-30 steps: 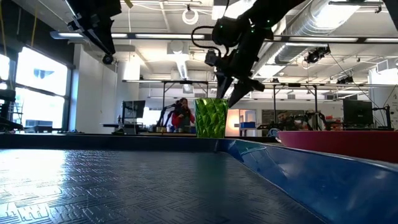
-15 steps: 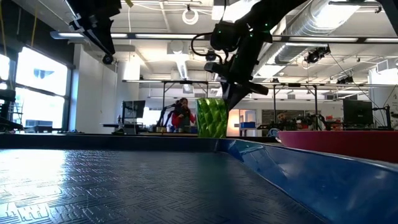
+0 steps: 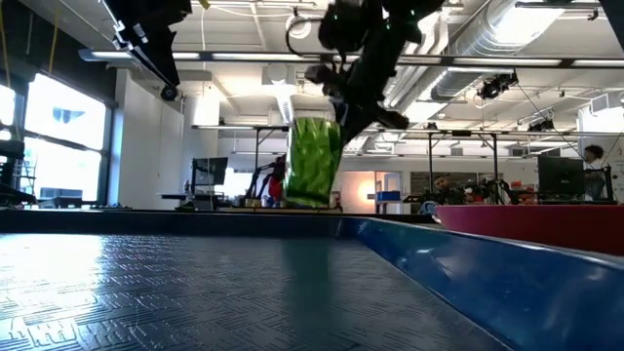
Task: Pick and place plate/cup/fork/spoon on tray
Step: Put the green glass on the top right of the blue tray
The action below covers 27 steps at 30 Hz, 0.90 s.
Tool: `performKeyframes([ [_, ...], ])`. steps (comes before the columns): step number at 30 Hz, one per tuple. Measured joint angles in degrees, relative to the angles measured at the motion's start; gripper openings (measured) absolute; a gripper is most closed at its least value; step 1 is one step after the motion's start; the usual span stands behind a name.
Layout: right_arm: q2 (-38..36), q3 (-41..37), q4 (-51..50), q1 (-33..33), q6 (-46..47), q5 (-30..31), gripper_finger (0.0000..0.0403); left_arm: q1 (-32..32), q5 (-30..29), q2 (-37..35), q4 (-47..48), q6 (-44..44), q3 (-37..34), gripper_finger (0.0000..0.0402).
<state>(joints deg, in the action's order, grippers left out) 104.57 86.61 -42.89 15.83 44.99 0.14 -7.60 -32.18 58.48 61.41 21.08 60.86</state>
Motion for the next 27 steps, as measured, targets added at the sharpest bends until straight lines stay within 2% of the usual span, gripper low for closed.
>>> performKeyframes([
  [6,-0.04,8.76,-5.99,-5.96,1.17,6.38,0.0002,0.02,0.76,0.00,0.02,-1.33,0.00,0.0081],
  [14,-0.11,17.39,-11.15,-14.23,-2.65,7.37,0.0001,0.02,4.86,0.00,0.00,-1.21,0.00,0.0081],
  [19,-0.11,18.35,-12.77,-17.90,-6.25,7.18,0.0001,0.02,8.57,0.00,0.02,2.58,0.00,0.0081],
  [27,1.57,18.38,-17.12,-21.70,-6.53,5.66,0.0000,0.03,14.58,0.02,0.29,12.27,0.00,0.0081],
])
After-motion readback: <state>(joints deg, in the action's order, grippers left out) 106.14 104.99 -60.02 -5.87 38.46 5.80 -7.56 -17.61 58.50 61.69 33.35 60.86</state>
